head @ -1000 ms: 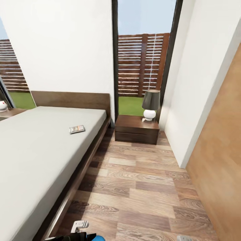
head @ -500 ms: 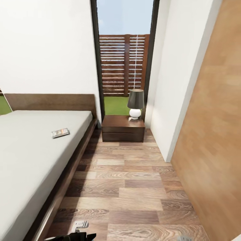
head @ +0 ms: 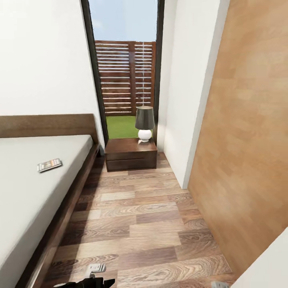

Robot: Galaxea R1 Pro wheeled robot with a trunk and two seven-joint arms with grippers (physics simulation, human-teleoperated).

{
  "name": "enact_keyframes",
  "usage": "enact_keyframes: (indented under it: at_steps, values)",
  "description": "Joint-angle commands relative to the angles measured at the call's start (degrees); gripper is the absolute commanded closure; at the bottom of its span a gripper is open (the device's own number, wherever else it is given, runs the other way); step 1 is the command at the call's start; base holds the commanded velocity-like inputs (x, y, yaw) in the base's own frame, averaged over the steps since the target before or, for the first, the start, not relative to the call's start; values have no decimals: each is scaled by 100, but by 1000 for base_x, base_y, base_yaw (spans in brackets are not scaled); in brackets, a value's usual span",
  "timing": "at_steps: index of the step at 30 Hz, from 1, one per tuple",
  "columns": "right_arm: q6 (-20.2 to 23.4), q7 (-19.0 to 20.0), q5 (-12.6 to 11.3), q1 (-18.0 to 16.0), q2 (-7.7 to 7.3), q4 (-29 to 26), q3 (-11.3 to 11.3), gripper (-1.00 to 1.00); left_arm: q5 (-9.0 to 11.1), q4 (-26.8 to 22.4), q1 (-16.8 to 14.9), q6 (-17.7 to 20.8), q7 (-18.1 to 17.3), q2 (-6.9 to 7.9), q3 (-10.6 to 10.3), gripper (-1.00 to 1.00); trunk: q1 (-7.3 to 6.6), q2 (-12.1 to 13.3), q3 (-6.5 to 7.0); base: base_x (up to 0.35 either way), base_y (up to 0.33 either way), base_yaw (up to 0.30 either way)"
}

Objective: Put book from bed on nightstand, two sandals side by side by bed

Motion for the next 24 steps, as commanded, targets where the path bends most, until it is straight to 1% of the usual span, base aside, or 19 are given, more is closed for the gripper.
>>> enact_keyframes:
  at_steps: [1,24]
  values:
    - [-31,32,-32,-12,0,28,4,-100,-59,-10,0,24,-26,0,52,-100,-1,-3,-5,0,0,-283]
    - [-31,24,-32,-12,0,28,4,-100,-59,-10,0,25,-25,0,52,-100,-1,-3,-5,0,0,-283]
